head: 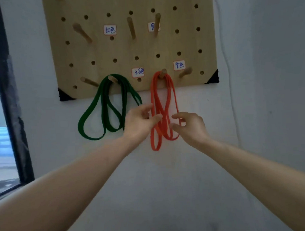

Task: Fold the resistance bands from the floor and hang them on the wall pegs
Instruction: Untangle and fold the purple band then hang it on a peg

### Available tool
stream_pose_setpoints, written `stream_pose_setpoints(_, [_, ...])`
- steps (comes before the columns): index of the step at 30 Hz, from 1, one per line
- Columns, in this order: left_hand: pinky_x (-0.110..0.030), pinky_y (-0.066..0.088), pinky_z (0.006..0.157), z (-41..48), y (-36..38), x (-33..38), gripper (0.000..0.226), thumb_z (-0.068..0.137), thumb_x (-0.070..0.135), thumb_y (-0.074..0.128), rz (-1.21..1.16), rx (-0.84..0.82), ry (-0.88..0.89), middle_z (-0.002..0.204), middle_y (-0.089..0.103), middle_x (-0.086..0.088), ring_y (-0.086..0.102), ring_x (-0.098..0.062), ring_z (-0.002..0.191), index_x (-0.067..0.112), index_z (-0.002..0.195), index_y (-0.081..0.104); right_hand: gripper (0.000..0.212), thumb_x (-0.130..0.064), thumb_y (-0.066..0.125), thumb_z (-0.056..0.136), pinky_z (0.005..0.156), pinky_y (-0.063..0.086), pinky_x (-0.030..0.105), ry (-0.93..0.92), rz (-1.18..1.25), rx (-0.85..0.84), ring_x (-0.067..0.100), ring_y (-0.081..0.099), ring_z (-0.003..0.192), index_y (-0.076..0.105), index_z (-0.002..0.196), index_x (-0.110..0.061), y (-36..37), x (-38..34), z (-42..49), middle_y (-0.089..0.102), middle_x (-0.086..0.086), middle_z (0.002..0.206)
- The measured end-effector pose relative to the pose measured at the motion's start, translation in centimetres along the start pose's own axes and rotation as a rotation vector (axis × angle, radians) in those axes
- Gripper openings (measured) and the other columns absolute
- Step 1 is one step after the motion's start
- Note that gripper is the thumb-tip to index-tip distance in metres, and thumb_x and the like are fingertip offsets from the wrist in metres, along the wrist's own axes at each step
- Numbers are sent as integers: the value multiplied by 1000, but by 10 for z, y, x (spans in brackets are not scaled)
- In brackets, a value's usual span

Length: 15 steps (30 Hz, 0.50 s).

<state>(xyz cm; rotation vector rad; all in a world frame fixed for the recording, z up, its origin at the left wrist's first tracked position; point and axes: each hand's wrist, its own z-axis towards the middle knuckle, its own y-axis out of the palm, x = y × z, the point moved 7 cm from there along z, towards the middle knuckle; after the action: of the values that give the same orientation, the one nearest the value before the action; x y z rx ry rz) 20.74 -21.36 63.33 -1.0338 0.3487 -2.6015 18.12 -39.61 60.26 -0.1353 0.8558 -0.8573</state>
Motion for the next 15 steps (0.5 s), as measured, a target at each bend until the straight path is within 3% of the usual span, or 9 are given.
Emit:
stream_pose_setpoints(3, [-25,56,91,-43,-1,-9,42,82,29,83,24,-118,49,112,73,3,69,-8,99,17,120,70,22,-29,76,86,85,54,30,-105,2,-38,10,64,91,75,106,-18,1,-6,-40,70,-8,104])
stream_pose_setpoints(6, [-24,58,85,-97,1,-31,31,83,25,82,27,-297,43,100,74,4,72,-8,91,19,111,71,14,-25,77,85,80,57,33,-136,4,-165,9,67,86,74,98,-23,18,7,-87,69,-12,96])
stream_pose_setpoints(11, [-28,59,85,-197,5,-108,22,83,17,82,62,-483,-174,93,77,-5,73,-17,88,12,104,76,18,-16,75,86,75,55,26,-81,-7,-556,10,66,76,71,103,-20,79,56,-177,70,-4,90])
stream_pose_setpoints(15, [-21,56,82,-288,18,-175,21,84,17,81,115,-648,-341,90,77,-1,71,-5,83,13,105,77,24,-19,74,87,78,54,27,-42,-164,-841,12,65,78,72,110,-13,131,99,-250,72,-1,94])
